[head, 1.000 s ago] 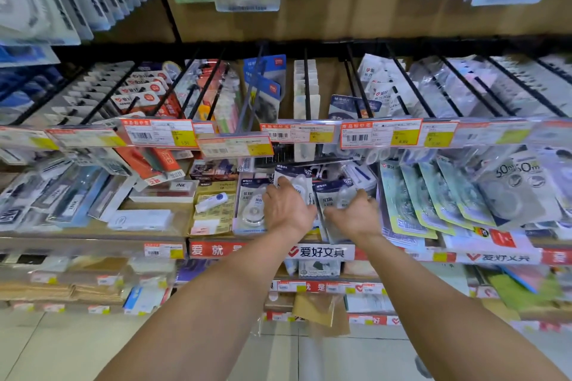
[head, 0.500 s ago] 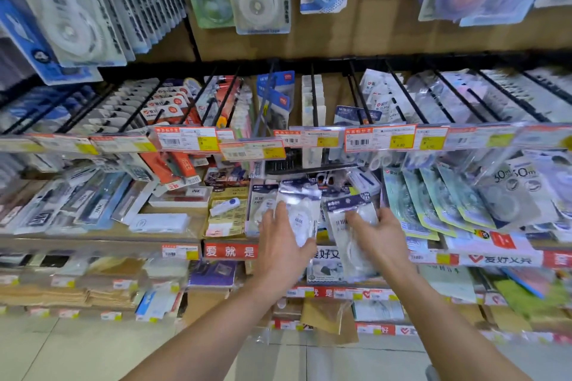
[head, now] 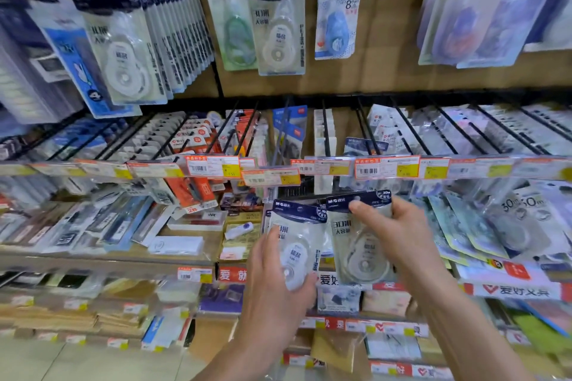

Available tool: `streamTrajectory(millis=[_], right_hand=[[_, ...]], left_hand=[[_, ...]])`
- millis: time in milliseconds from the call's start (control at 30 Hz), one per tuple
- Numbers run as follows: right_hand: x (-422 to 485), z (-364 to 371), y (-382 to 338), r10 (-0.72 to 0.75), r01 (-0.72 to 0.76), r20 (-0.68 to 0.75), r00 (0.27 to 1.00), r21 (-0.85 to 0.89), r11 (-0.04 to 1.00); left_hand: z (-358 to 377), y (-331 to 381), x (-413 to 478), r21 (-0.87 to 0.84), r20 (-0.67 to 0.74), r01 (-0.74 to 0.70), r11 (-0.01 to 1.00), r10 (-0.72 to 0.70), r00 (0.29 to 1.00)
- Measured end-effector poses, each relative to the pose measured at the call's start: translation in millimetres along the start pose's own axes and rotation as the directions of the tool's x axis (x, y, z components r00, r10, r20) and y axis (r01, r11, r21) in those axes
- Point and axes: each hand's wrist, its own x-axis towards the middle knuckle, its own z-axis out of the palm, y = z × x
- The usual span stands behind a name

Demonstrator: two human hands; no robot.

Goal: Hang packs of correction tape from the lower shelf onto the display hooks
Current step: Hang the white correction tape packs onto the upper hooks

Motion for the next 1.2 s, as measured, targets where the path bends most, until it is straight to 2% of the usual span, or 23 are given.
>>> streamTrajectory(millis=[133, 233, 367, 533, 833, 1000, 1200], right_hand=[[10, 5, -25, -0.072, 0.072, 0.015, 0.997, 0.044, 0.996], [21, 10, -48, -0.149, 0.147, 0.012, 0.989, 0.114, 0.983], [42, 22, -82, -0.259, 0.252, 0.02, 0.966, 0.167, 0.953], [60, 35, -121, -0.392, 0.376, 0.041, 0.919, 0.206, 0.903], [108, 64, -179, -0.471, 0.408, 0.085, 0.878, 0.378, 0.831], [128, 84, -197, -0.536, 0.462, 0.083, 0.84, 0.406, 0.788], [133, 102, -207, -0.532, 0.45, 0.064, 0.845, 0.454, 0.769]], left_hand=[[-15, 10, -8, -0.06, -0.057, -0.048, 0.997, 0.045, 0.997], [-25, 19, -1, -0.03, -0.143, -0.132, 0.991, 0.126, 0.982], [-35, 40, 30, -0.019, -0.282, -0.226, 0.974, 0.212, 0.936], [-49, 64, 62, -0.004, -0.381, -0.297, 0.955, 0.274, 0.883], [-66, 76, 88, -0.02, -0.409, -0.306, 0.952, 0.271, 0.871], [-69, 70, 89, -0.034, -0.406, -0.336, 0.941, 0.294, 0.865], [-72, 69, 93, -0.008, -0.404, -0.337, 0.942, 0.305, 0.863]])
